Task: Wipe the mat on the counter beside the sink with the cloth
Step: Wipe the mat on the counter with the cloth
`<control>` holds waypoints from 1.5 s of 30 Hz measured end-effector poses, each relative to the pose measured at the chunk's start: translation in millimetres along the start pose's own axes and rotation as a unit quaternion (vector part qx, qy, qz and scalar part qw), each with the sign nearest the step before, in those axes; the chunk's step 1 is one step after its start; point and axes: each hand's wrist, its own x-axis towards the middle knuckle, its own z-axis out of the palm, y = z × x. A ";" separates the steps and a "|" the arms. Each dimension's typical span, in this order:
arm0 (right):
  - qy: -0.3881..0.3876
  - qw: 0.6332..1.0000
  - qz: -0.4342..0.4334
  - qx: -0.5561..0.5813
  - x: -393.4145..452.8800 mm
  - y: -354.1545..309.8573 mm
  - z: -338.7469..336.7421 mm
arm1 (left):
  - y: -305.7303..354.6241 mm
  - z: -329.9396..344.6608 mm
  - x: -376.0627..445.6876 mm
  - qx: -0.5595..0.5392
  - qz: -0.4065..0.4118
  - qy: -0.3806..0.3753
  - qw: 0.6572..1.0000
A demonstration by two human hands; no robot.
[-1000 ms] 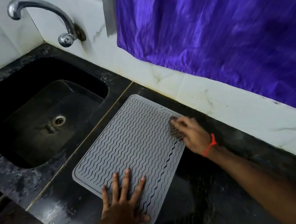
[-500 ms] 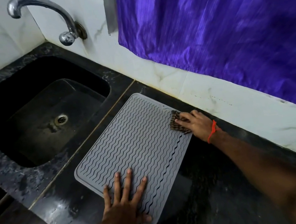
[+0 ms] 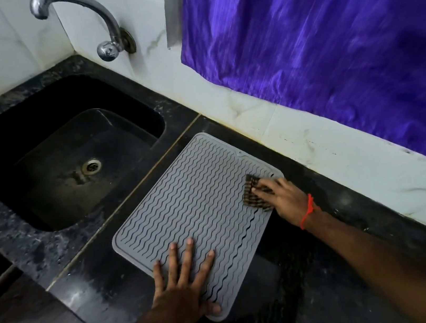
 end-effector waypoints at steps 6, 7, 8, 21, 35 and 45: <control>-0.102 0.978 0.184 0.016 17.9 52.1 -10.3 | -3.1 3.3 0.6 -0.012 0.027 0.014 0.999; -0.088 0.969 0.228 0.047 19.6 53.5 -13.2 | -5.7 5.3 -0.2 -0.019 0.032 0.028 0.999; -0.066 0.962 0.253 0.081 23.7 48.7 -14.8 | -8.5 6.8 -2.0 -0.027 0.033 0.046 0.998; -0.080 0.967 -0.215 0.114 33.5 -175.9 -30.6 | -37.0 13.6 -13.1 -0.126 -0.158 0.167 0.965; -0.083 0.972 0.177 0.132 107.4 31.1 -16.0 | -39.6 2.6 -16.6 -0.139 -0.139 0.122 0.973; -0.068 0.964 -0.238 0.097 87.1 -129.6 -26.0 | -47.5 4.8 -16.0 -0.134 -0.138 0.111 0.975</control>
